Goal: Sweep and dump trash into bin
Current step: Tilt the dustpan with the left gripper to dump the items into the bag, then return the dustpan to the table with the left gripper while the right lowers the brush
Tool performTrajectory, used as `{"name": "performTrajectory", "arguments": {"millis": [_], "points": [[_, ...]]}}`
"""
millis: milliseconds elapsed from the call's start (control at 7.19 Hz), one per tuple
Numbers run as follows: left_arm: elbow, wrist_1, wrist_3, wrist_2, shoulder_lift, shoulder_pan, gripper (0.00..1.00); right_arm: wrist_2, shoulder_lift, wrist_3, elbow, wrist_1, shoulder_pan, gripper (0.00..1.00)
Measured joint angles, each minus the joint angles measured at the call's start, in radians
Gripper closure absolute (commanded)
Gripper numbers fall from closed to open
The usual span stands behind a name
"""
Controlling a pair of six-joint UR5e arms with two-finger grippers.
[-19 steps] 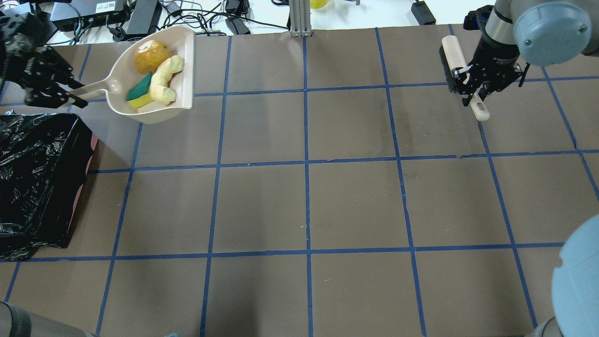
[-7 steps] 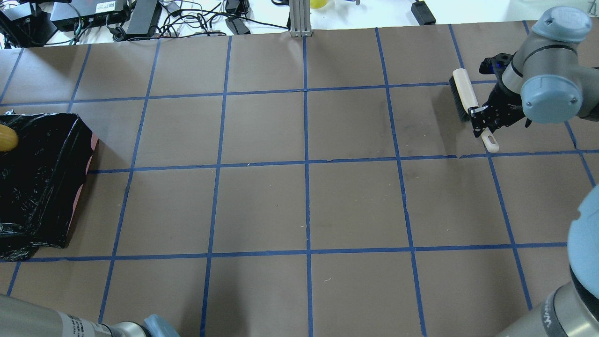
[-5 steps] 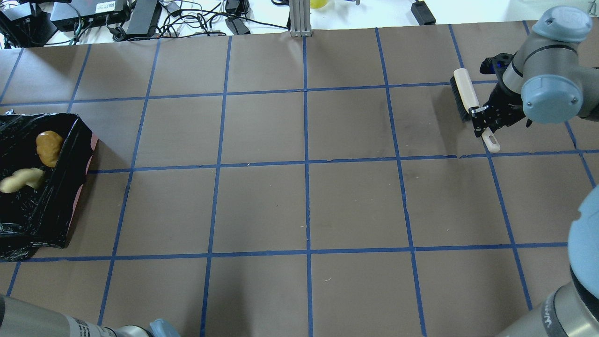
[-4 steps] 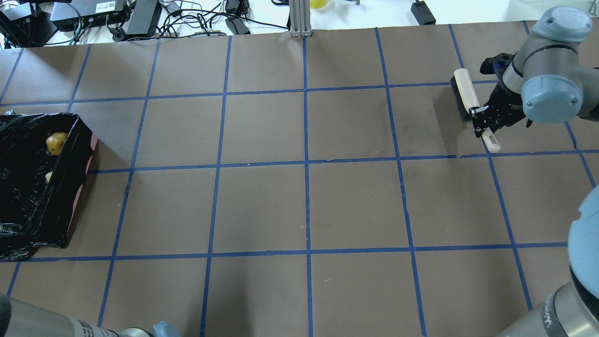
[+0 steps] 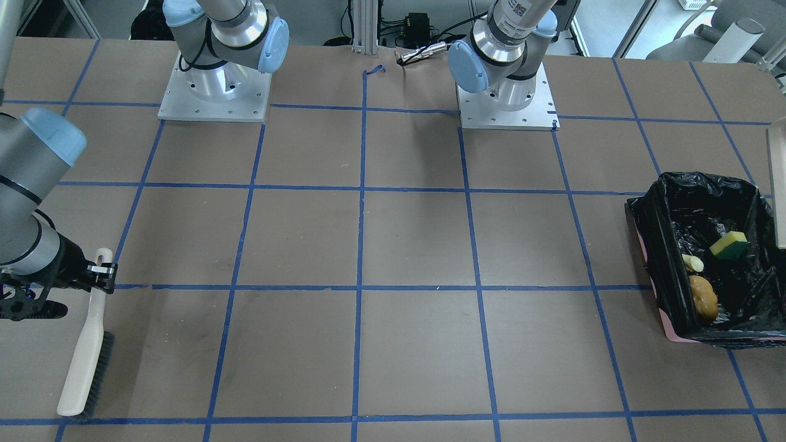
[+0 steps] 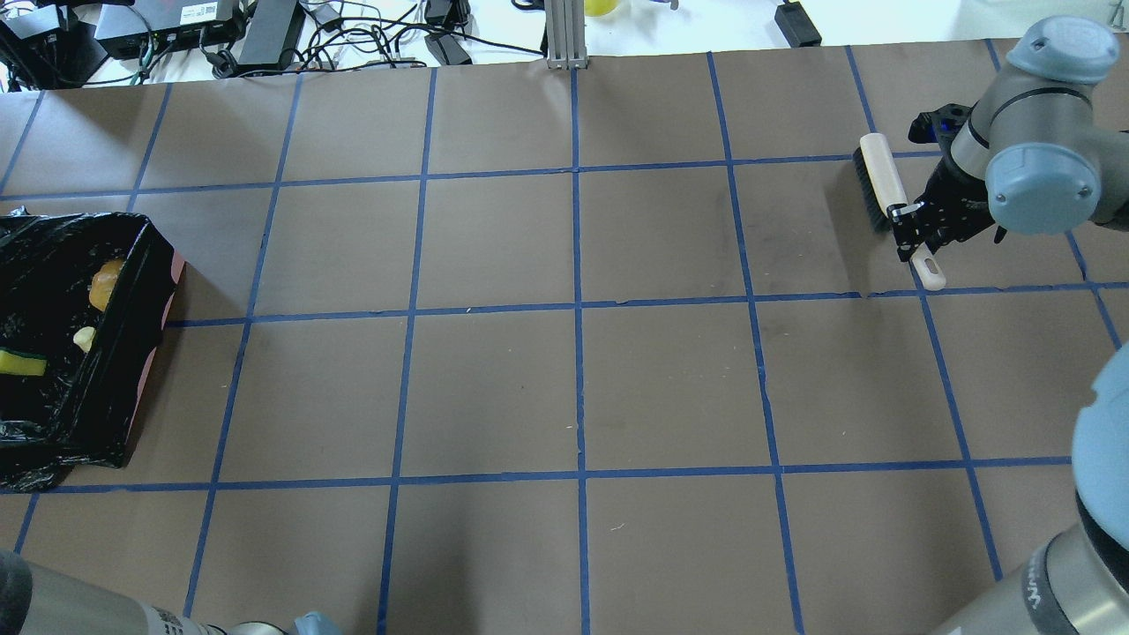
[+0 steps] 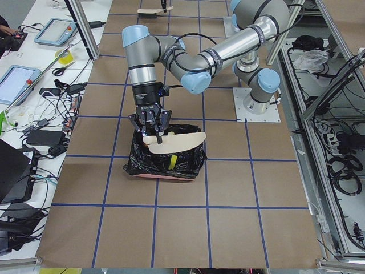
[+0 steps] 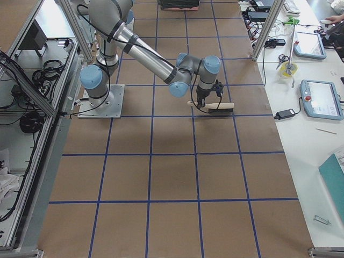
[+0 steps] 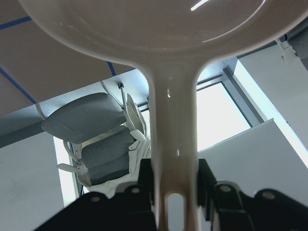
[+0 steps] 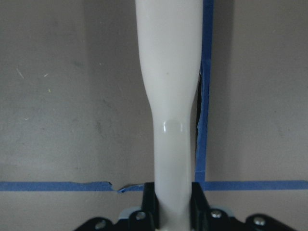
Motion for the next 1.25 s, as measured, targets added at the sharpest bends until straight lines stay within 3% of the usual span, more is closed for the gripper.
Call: {"name": "performTrajectory", "arguments": {"millis": [139,278,417,556,695,973,1251], "points": [[0.004,-0.001,0.007,-0.06,0.004,-0.024,1.0,0.0,0.004,0.0,0.0,0.0,0.0,0.64],[0.008,-0.006,0.009,-0.143,0.015,-0.074,1.0,0.0,0.008,-0.002,0.0,0.0,-0.001,0.52],[0.01,-0.012,0.006,-0.211,0.02,-0.142,1.0,0.0,0.011,-0.004,0.0,0.001,-0.001,0.49],[0.007,-0.016,-0.009,-0.264,0.016,-0.213,1.0,0.0,0.011,-0.006,0.0,0.001,-0.001,0.34],[-0.001,-0.032,-0.059,-0.303,0.005,-0.275,1.0,0.0,0.01,-0.007,-0.002,0.001,-0.001,0.05],[-0.056,-0.077,-0.29,-0.383,-0.031,-0.361,1.0,-0.003,0.002,-0.007,-0.016,0.003,-0.001,0.01],[-0.125,-0.086,-0.522,-0.531,-0.096,-0.403,1.0,-0.027,-0.033,-0.003,-0.045,0.031,-0.001,0.0]]}}
